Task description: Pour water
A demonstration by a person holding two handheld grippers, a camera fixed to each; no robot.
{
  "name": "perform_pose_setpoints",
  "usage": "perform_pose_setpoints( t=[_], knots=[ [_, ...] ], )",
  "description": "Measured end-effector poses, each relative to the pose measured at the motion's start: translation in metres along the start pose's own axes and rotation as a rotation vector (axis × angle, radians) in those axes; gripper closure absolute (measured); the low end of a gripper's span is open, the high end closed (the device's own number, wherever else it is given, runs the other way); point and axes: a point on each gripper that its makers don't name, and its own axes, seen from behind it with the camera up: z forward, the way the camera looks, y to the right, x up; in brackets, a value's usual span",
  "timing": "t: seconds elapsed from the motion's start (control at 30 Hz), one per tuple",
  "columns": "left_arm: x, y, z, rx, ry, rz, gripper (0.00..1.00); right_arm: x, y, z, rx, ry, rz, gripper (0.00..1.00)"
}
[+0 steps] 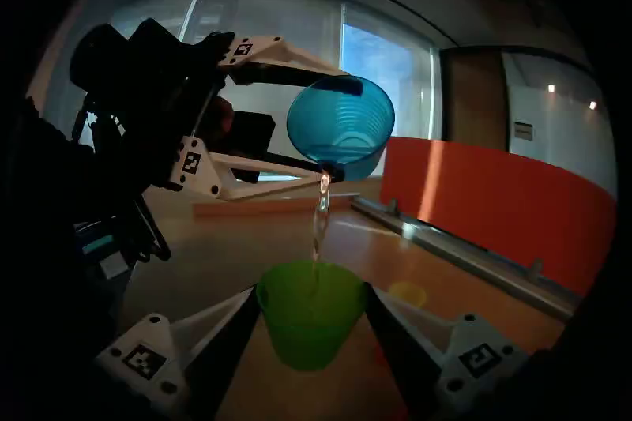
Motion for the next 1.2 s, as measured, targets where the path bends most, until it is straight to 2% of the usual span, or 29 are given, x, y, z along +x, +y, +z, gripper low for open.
perform_pose_setpoints(
  t=[0.7,0.9,1.2],
  knots=[
    [0.01,-0.001,-0.005,0.012,0.015,0.06,0.14,0.004,0.001,-0.003,-0.008,0.006,-0.009,0.07],
    [0.011,-0.006,-0.006,0.026,0.012,0.093,0.14,0.004,0.001,-0.004,-0.008,0.009,-0.009,0.07],
    [0.013,-0.009,-0.007,0.03,0.019,0.114,0.14,0.004,0.0,-0.004,-0.007,0.008,-0.01,0.07]
  ],
)
